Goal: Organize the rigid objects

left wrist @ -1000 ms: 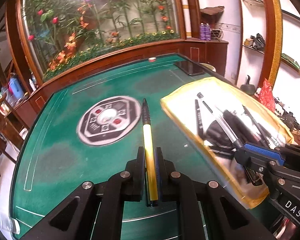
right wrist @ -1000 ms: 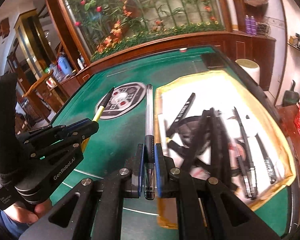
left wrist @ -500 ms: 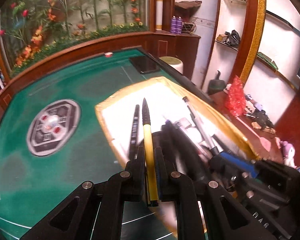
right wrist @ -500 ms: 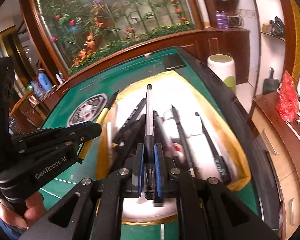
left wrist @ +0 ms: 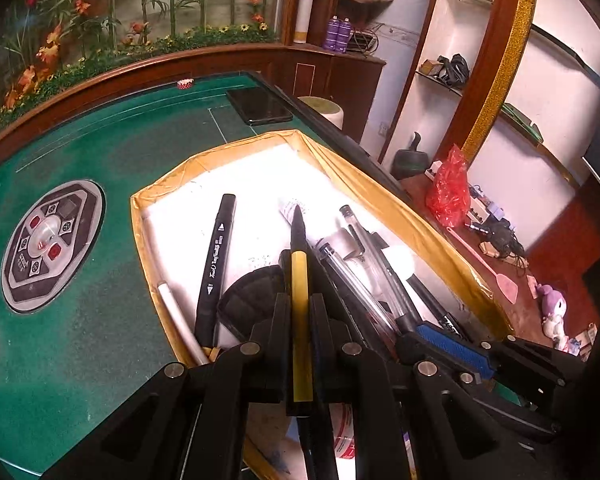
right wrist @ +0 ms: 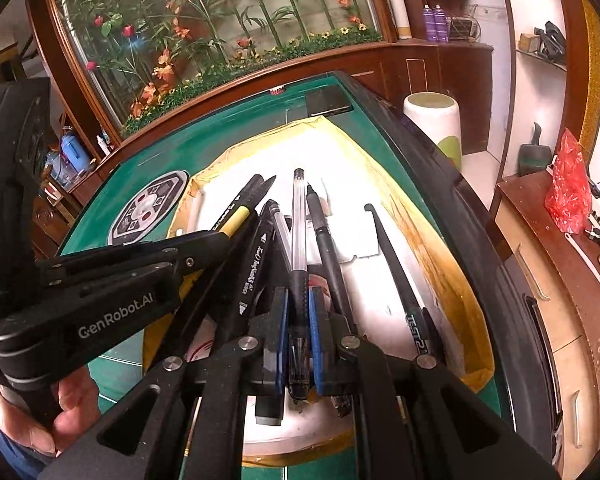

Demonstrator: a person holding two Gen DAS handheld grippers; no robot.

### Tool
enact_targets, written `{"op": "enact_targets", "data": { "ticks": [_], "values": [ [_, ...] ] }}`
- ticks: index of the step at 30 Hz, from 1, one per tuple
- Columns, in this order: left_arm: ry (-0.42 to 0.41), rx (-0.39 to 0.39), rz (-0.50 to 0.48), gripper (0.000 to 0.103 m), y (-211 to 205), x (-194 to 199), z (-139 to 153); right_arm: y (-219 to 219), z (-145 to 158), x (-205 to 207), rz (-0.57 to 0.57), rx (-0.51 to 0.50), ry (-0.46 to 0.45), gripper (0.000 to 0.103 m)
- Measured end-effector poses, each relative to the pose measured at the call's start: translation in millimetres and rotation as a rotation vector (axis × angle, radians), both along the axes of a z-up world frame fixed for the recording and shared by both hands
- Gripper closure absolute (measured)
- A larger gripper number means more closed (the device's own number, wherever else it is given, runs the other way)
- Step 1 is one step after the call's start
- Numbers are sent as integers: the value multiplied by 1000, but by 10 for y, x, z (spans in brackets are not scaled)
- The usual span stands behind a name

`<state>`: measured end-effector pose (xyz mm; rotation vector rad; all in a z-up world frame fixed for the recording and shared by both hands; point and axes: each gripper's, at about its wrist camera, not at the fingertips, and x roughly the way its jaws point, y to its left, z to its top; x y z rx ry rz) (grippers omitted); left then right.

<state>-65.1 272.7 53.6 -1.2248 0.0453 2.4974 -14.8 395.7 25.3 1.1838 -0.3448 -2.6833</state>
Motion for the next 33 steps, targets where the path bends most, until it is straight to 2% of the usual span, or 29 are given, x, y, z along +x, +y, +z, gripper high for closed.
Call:
{"op": "enact_targets", "data": {
  "ticks": [4,11,12,13,15,21,26,32,33],
  "values": [
    [14,-11,-8,92,9,22,-4,-10,-14,-11,-7,14,-2,93],
    [-4,24,-20,64,-64,88,-5,-50,-16,33,-4,32,-10,92],
    [-5,26,-21,58,-71,100,-2,-70,-2,45,-2,37,-10,89],
    [-6,30,-23,51,-84,120,4,-79,2,57,0,39,-10,82],
    [3,42,-23,45,-121,173,30,-103,32,115,-4,48,2,72],
    [87,23,-18,35,-208,390,156,-137,134,271,-18,76,29,66],
    [161,5,-18,31,-321,617,280,-219,199,411,-22,99,45,51],
    [245,-15,6,16,-507,928,378,-369,241,631,-25,127,65,42],
    [258,-17,14,10,-534,967,378,-390,234,679,-33,135,68,39]
  ]
}}
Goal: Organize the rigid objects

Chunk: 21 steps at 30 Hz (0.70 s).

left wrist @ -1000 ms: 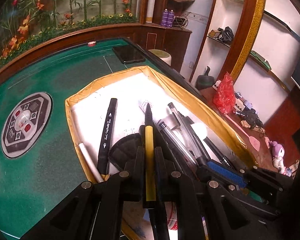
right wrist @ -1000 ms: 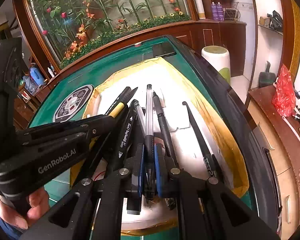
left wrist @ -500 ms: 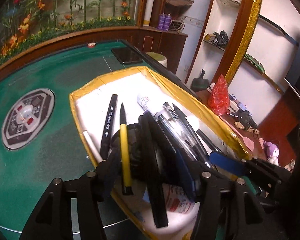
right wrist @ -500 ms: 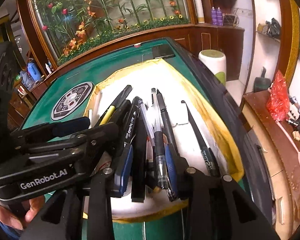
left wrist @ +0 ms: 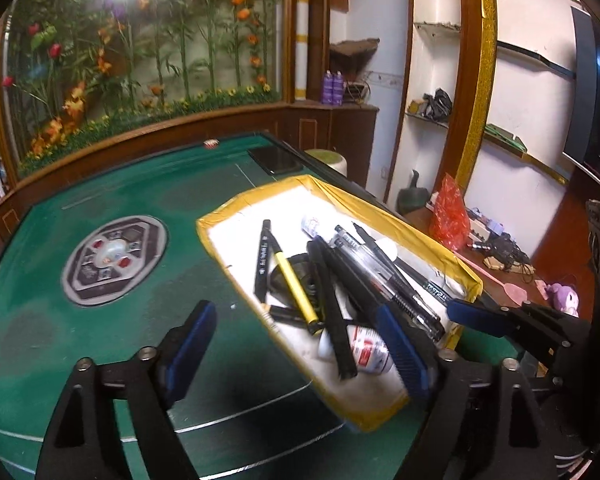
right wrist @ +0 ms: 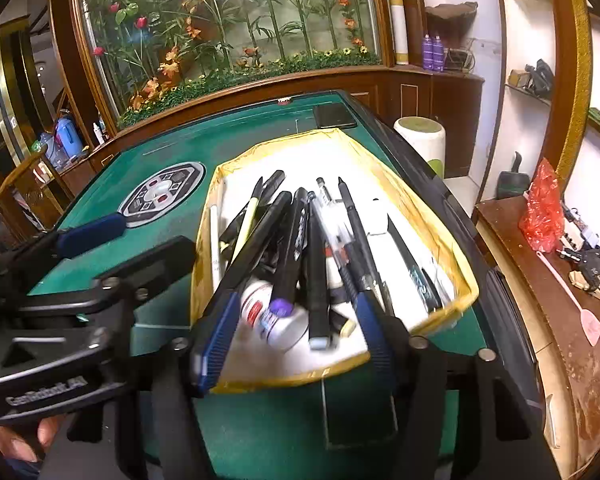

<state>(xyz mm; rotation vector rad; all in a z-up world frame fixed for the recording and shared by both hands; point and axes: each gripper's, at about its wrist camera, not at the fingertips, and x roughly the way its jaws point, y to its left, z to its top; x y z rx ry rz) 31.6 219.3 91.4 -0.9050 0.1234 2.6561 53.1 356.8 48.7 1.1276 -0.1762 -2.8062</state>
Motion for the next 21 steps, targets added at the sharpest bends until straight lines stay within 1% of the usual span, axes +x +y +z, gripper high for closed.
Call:
{"op": "enact_targets", "data": {
  "ticks": [1,2,3,4,5,8,11,13,15,18,21],
  "values": [
    [25,-2,20,5,-46,70,3,-16,-9,36,-7,7,4,37],
    [42,1,38,3,-84,121,2,-32,-18,76,-14,15,11,35],
    [53,12,53,1,-136,173,-5,-55,-36,126,-27,33,20,31],
    [60,24,63,1,-185,221,-17,-74,-53,169,-39,49,28,26],
    [62,30,77,1,-234,263,-32,-86,-69,202,-51,58,35,24],
    [55,7,105,1,-349,333,-74,-55,-113,311,-112,71,51,21],
    [50,-77,110,1,-398,382,-64,26,-81,390,-179,69,87,20],
    [66,-122,131,1,-424,439,-39,52,-34,456,-209,66,125,16],
    [80,-128,141,1,-456,481,-17,74,11,492,-228,54,155,14],
    [107,-132,131,1,-478,525,-4,77,66,520,-228,33,186,14],
    [102,-154,101,1,-460,518,-14,77,53,506,-222,25,182,14]
  ]
}}
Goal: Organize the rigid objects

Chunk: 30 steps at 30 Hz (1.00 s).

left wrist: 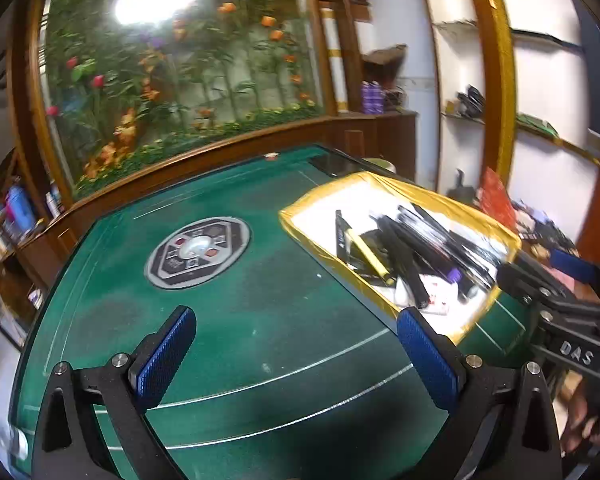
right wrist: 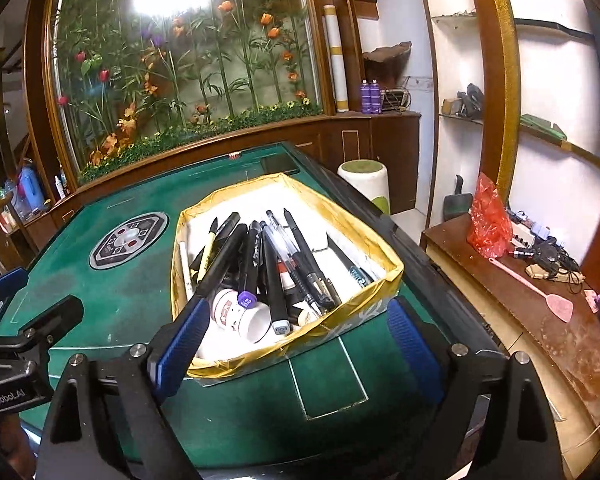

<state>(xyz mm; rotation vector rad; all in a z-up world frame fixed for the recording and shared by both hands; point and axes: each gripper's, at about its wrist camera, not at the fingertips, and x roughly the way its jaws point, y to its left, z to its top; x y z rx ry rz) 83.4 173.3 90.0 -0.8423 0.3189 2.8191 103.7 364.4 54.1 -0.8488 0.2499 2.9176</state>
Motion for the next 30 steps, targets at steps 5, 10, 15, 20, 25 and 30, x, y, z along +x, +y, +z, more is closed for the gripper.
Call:
{"op": "enact_targets", "data": {
  "ticks": [5,10,15,20,25,30],
  "values": [
    [-3,-47,15,1,14,-30,-65,36,-75,-74,-11,-30,-23,14],
    [-17,-90,31,1,38,-111,-159,-14,-108,-132,-7,-25,-38,14],
    [-17,-107,23,1,76,-140,-191,3,-128,-146,-21,-32,-41,14],
    [-21,-114,22,1,122,-152,-230,49,-138,-144,-37,-40,-43,14],
    [-54,-96,-4,1,121,-157,-268,60,-169,-142,-38,-53,-45,14],
    [-59,-75,-47,1,126,-102,-256,61,-177,-147,-31,-56,-41,14]
  ]
}}
